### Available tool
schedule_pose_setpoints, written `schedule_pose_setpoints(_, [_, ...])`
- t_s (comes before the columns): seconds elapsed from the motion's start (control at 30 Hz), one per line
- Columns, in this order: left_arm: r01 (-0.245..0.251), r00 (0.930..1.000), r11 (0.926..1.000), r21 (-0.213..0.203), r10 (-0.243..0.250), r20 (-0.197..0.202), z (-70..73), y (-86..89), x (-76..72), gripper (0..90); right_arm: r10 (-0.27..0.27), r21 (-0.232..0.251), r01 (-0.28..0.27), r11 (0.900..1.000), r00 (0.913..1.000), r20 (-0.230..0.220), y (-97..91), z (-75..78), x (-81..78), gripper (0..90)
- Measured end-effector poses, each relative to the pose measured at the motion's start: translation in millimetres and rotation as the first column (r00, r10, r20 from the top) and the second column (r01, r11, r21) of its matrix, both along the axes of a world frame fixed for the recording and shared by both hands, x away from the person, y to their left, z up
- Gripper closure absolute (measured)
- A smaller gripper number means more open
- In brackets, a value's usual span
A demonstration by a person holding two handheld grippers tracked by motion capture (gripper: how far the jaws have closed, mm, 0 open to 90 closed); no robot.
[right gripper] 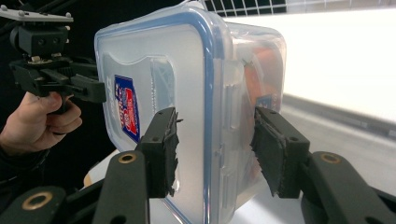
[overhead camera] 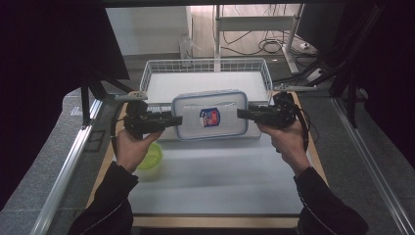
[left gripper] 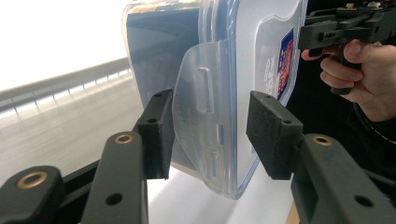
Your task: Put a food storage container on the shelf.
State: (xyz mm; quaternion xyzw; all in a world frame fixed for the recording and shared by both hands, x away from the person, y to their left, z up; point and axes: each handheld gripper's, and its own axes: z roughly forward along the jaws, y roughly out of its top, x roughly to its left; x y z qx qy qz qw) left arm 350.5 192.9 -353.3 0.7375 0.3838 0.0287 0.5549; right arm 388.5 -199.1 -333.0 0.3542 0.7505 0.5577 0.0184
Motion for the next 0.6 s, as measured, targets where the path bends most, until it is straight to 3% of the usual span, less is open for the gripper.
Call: schedule_pose_setpoints(0.6, [0.009, 0.9998, 0.9994, -0.033, -0.008, 0.018, 43.8, 14.2, 50.8, 54.3, -0.008, 0.053, 0.009, 0.9985, 0.9999, -0.008, 8.3, 32.5, 51.2, 50.4])
